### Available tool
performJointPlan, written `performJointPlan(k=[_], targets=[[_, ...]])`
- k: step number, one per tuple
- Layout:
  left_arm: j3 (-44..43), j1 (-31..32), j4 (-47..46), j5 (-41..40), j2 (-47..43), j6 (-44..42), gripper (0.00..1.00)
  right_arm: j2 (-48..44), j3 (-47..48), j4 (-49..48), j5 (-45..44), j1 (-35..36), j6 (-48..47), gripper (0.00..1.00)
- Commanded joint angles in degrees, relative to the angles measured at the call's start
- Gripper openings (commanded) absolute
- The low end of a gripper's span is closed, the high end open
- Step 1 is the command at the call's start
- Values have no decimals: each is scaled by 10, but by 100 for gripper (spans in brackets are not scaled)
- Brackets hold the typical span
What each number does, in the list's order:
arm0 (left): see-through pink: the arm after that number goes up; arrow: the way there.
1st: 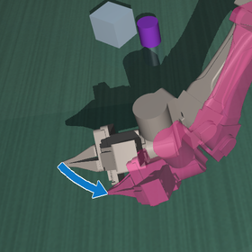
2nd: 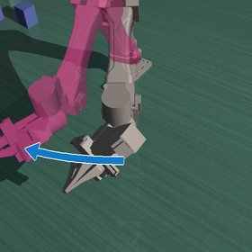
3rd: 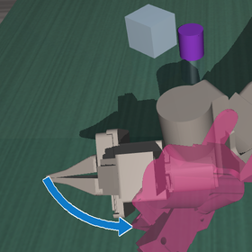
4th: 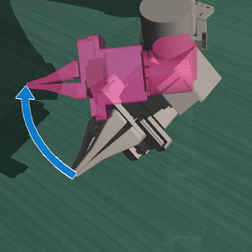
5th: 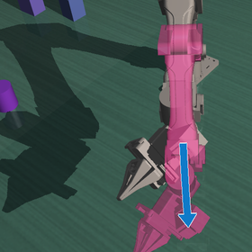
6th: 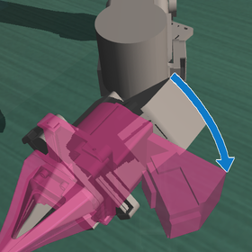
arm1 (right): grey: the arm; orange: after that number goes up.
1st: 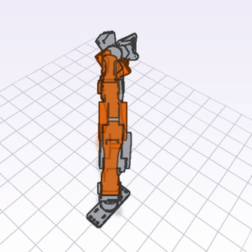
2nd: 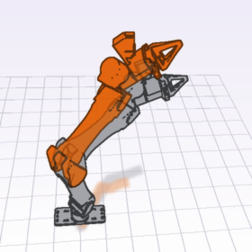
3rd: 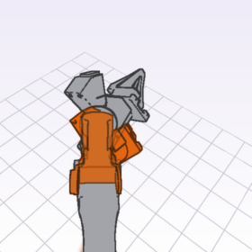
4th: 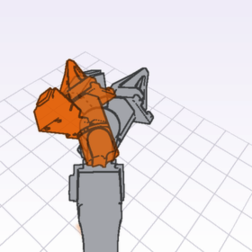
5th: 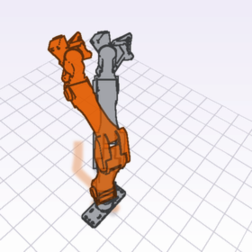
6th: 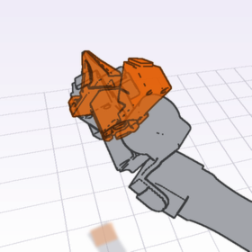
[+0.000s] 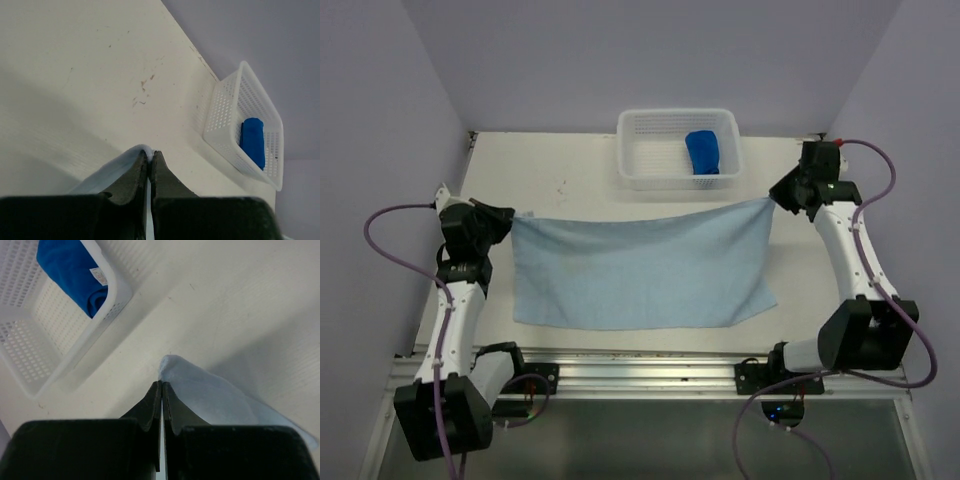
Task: Roll the towels
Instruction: Flatten the towel, then fold the towel
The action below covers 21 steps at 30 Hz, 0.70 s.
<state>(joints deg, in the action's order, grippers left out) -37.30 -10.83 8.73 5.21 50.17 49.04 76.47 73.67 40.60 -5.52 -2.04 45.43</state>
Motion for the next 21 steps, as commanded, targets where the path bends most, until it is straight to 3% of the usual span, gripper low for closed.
performJointPlan(k=[1, 5, 11, 21], targets=[[-29, 1, -169, 22, 74, 2, 0, 63, 36, -123, 24, -2, 14, 0], [-42, 1, -209, 31, 147, -10, 0, 133, 46, -175, 47, -2, 2, 0], [-7, -1, -241, 34, 179, -16, 0, 131, 5, -218, 47, -2, -14, 0], [135, -14, -242, 66, 79, -10, 0, 42, -164, -200, 23, -2, -35, 0]])
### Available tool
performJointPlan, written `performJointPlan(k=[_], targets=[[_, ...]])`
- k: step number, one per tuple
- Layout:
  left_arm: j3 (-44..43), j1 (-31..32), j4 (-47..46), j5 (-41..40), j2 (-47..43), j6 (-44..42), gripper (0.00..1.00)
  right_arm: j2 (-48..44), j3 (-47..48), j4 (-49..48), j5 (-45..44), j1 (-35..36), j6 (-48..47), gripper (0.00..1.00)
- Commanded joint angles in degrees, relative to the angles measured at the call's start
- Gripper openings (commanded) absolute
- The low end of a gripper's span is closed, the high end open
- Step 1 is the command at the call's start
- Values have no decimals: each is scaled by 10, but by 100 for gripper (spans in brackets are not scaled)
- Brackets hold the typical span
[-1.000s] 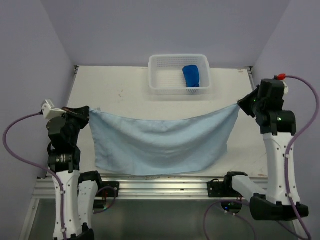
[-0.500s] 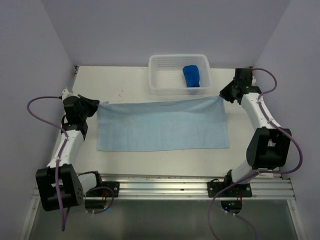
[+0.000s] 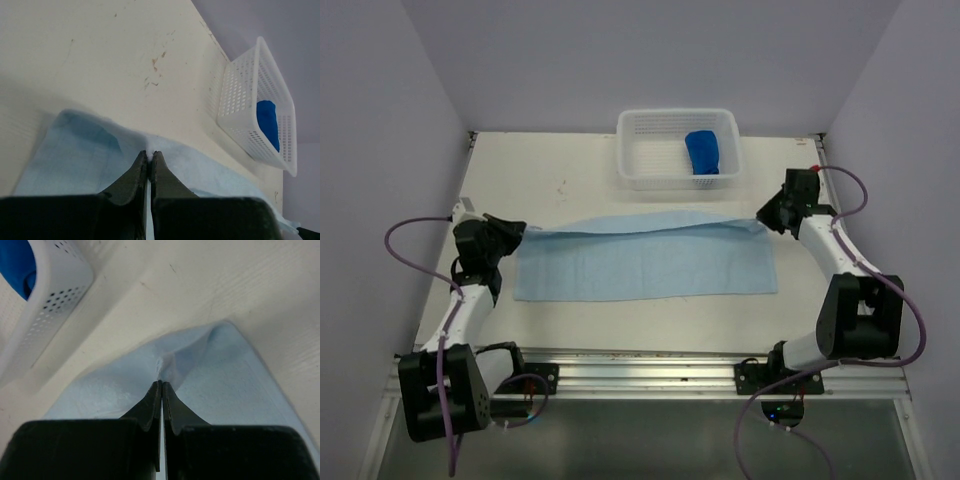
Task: Roll the towels
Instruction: Fold the towel
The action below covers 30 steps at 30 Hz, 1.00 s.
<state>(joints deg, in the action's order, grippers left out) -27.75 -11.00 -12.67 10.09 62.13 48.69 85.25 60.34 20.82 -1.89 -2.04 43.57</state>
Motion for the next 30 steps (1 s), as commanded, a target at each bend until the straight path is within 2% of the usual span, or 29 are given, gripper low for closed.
performJointPlan(k=[1, 9, 21, 30], targets=[[50, -18, -24, 23, -50, -6, 0, -53, -50, 0, -16, -2, -18, 0], [102, -76, 37, 53, -147, -32, 0, -122, -105, 31, -43, -2, -29, 0], [116, -94, 153, 42, -240, -61, 0, -210, -156, 83, -81, -3, -44, 0], [124, -96, 192, 41, -271, -65, 0, -254, -171, 105, -84, -8, -45, 0]])
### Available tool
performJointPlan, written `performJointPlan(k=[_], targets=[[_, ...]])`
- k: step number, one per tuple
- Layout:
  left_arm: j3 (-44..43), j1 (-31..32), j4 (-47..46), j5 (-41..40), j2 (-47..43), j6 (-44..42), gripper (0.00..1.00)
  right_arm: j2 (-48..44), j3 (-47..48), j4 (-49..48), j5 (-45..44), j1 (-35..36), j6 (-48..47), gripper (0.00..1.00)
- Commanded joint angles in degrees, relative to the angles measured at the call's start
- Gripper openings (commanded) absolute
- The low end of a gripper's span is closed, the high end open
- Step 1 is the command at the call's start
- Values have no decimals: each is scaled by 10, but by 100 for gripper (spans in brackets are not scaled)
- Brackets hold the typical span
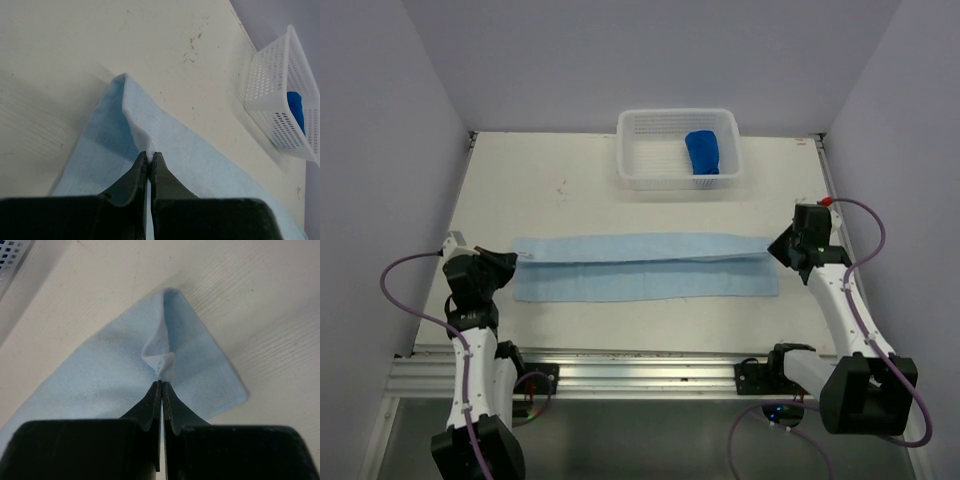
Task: Roll the towels
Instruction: Fold the towel
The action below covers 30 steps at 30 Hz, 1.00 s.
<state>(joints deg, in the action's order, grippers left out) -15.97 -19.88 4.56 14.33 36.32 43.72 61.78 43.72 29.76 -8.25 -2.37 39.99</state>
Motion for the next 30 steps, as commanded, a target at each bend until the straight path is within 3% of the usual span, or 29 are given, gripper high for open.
performJointPlan(k=[1, 8, 19, 30], targets=[[7, -7, 23, 0, -19, -16, 0, -23, -7, 18, -19, -4, -9, 0], [-13, -7, 68, 1, -62, -26, 0, -54, -24, 32, -16, -4, -8, 0], [-50, -7, 81, 9, -49, -24, 0, -162, -29, 26, -20, -4, -18, 0], [-43, -8, 103, 2, -56, -28, 0, -156, -44, 82, -57, -5, -32, 0]])
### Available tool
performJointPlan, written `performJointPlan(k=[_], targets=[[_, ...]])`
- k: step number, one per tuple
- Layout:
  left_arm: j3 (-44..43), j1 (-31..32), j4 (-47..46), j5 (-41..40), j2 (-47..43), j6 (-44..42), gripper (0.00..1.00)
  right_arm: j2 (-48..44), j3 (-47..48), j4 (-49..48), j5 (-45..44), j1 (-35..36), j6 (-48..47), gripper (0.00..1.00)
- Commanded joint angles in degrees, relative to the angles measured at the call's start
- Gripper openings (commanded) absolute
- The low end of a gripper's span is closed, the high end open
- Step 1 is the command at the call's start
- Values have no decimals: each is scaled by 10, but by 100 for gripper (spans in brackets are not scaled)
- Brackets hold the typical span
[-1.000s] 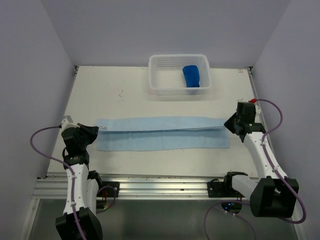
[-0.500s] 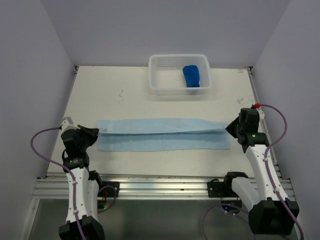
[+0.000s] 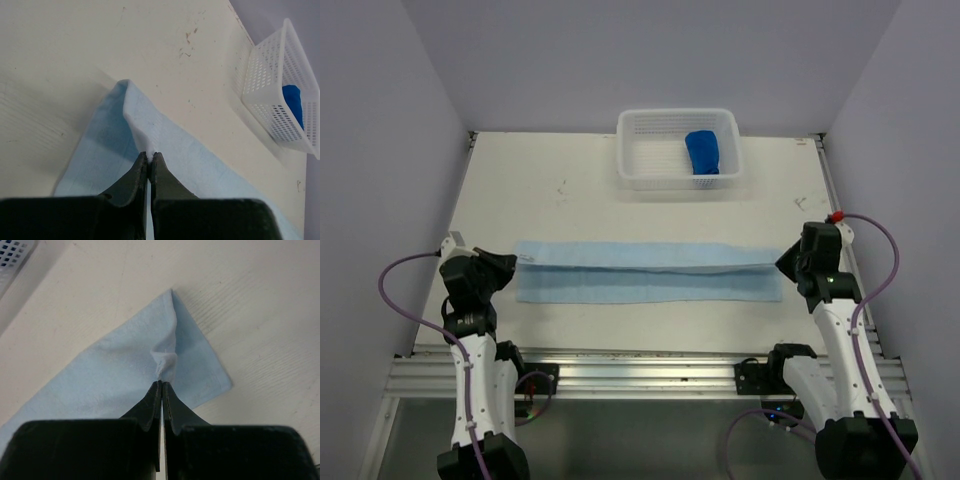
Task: Roll the towels
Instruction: Fold the towel
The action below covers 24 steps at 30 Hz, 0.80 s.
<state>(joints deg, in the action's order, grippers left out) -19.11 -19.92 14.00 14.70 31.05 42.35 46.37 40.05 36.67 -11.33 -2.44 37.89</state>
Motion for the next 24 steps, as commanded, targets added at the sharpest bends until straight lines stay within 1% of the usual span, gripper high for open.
performJointPlan(k=[1, 4, 8, 14, 20, 21, 23, 24], targets=[[-6, -7, 11, 0, -1, -15, 0, -1, -12, 14, -26, -4, -7, 0], [0, -6, 12, 14, -6, -14, 0, 2, -26, 10, -20, -4, -7, 0], [-1, -7, 25, 7, -17, 4, 0, 14, -38, 4, -7, -4, -1, 0], [3, -7, 40, 18, -18, 27, 0, 30, -52, -1, 8, -4, 4, 0], [2, -7, 42, 25, -24, 27, 0, 32, -71, 2, 16, -4, 3, 0], [3, -7, 41, 28, -23, 27, 0, 33, -74, 3, 18, -4, 5, 3], [4, -6, 38, 32, -25, 27, 0, 38, -77, 6, 23, -4, 6, 15], [5, -6, 38, 34, -26, 25, 0, 38, -77, 8, 25, -4, 7, 29]])
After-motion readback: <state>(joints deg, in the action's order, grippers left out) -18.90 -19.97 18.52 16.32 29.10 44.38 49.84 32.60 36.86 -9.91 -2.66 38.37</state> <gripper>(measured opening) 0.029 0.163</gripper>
